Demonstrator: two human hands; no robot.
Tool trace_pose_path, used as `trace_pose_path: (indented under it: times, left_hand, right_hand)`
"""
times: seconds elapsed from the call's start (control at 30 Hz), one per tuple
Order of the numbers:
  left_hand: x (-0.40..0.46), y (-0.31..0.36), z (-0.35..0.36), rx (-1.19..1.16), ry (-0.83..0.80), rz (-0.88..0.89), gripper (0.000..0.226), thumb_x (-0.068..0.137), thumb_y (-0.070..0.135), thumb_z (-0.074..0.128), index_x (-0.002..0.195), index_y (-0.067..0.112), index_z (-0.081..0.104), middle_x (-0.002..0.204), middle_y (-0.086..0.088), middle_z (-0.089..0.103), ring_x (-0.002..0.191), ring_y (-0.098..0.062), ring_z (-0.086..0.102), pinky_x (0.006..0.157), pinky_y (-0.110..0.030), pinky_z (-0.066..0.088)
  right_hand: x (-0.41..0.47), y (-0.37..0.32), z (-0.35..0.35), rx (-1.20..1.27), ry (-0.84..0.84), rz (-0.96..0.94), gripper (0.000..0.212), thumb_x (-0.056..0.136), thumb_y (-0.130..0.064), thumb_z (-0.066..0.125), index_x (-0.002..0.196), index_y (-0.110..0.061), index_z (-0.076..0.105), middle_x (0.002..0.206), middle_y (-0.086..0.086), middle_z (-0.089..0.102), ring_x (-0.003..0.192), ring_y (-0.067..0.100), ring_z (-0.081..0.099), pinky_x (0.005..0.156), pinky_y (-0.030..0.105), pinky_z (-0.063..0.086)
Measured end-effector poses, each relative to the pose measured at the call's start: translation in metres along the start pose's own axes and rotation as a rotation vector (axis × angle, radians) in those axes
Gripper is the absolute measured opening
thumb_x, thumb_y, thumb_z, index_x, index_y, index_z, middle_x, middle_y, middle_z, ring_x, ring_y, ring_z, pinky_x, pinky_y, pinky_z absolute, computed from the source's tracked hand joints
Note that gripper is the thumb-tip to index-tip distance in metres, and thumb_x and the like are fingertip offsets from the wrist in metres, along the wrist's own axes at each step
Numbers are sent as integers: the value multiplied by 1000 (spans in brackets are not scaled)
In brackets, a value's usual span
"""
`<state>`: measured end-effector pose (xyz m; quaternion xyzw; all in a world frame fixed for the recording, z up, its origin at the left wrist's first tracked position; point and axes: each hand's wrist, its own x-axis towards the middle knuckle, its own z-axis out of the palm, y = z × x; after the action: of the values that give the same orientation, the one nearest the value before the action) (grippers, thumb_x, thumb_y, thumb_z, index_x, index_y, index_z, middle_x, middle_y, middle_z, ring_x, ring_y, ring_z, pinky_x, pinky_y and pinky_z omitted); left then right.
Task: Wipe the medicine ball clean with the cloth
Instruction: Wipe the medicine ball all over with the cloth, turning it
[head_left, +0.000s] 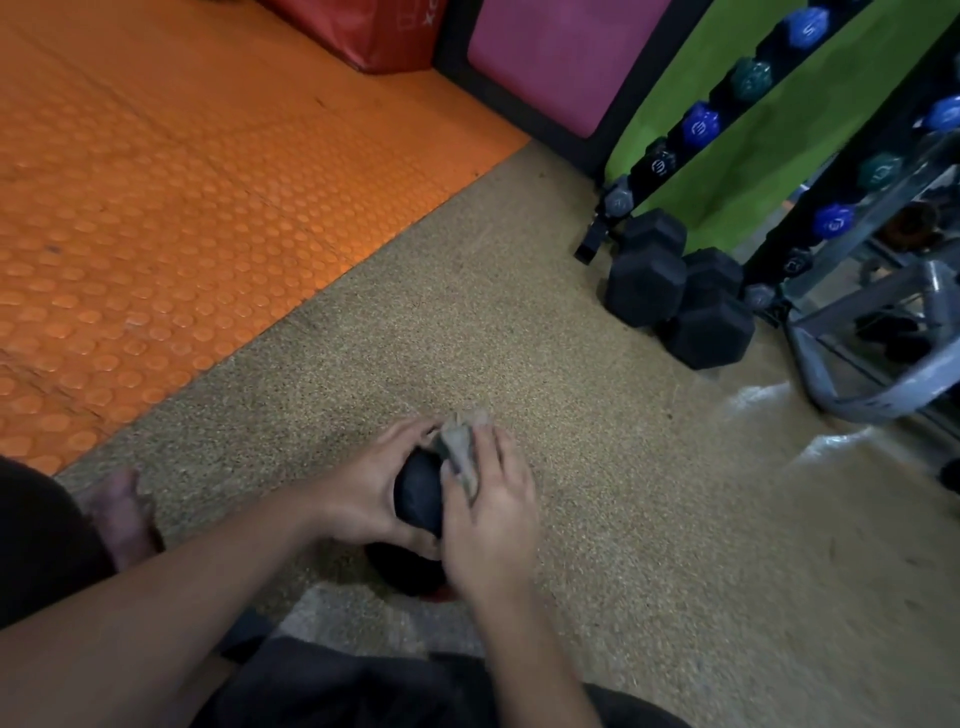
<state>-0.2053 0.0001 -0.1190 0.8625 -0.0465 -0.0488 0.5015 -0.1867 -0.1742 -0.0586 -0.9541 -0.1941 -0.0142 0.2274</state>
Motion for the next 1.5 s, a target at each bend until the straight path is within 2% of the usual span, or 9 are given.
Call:
trace_pose_path:
  times: [0.13, 0.33, 0.47, 0.6, 0.97, 1.17, 1.27, 1.37, 1.5]
  left_hand:
    - [5, -2, 0, -83, 28, 31, 120, 53, 94, 72, 152, 57, 16, 166, 1, 24, 157, -20, 24, 129, -35, 22]
    - [10, 12, 10, 122, 38, -9, 145, 50, 86, 84, 165, 34, 13, 169, 13, 14, 150, -8, 24, 121, -27, 25]
    - [7, 7, 5, 47, 58, 21, 141, 50, 80, 84, 165, 30, 19, 164, 9, 24, 150, -8, 25, 123, -23, 23]
    - [5, 1, 1, -16, 15, 36, 108, 65, 70, 76, 158, 50, 23, 165, 8, 24, 155, -13, 22, 129, -40, 26]
    - [-1, 25, 13, 136, 18, 6, 141, 46, 86, 85, 160, 45, 11, 164, 23, 10, 150, -15, 30, 122, -44, 36]
    - [9, 11, 8, 102, -1, 10, 130, 63, 65, 82, 167, 30, 13, 167, 8, 17, 150, -16, 34, 121, -32, 35]
    - [10, 20, 10, 117, 15, 7, 130, 60, 75, 79, 165, 34, 15, 164, 11, 18, 148, -14, 35, 120, -33, 35]
    - [6, 26, 11, 114, 16, -53, 145, 43, 89, 82, 161, 44, 11, 162, 20, 15, 147, -12, 31, 122, -43, 36]
    - [2, 29, 12, 144, 5, -44, 147, 43, 88, 85, 161, 47, 6, 164, 23, 9, 152, -16, 27, 123, -47, 36]
  right_hand:
    - [-37, -10, 1, -163, -129, -197, 70, 92, -48, 19, 162, -48, 12, 170, -23, -5, 155, 11, -24, 126, 45, -11]
    - [58, 19, -15, 211, -107, 318, 49, 99, -56, 36, 102, -22, 70, 112, 3, 74, 115, 31, 66, 101, 43, 49]
    - [29, 2, 0, -69, -93, 71, 56, 103, -54, 28, 156, -39, 39, 168, -11, 26, 160, 23, 8, 128, 51, 11]
    - [-49, -17, 5, -107, -56, -89, 71, 92, -42, 18, 162, -46, 6, 168, -23, -19, 152, 12, -32, 124, 44, -16]
    - [63, 28, -13, 273, -110, 445, 56, 100, -50, 40, 147, -24, 53, 152, 9, 52, 145, 33, 41, 121, 51, 28]
    - [-58, -11, 3, 121, -111, -45, 61, 106, -40, 29, 163, -34, 9, 167, -24, -17, 154, 7, -27, 123, 29, -19]
    - [-60, -3, -5, 339, -278, 130, 54, 111, -44, 28, 163, -28, 27, 168, -16, -1, 160, 14, 0, 128, 31, -3]
    - [-39, 7, -49, 862, 194, 369, 33, 112, -24, 41, 122, -17, 72, 119, 2, 75, 112, 25, 68, 90, 25, 52]
    - [19, 27, -60, 779, 213, 362, 21, 101, -44, 49, 108, -51, 67, 93, -3, 59, 79, 18, 58, 68, 32, 46]
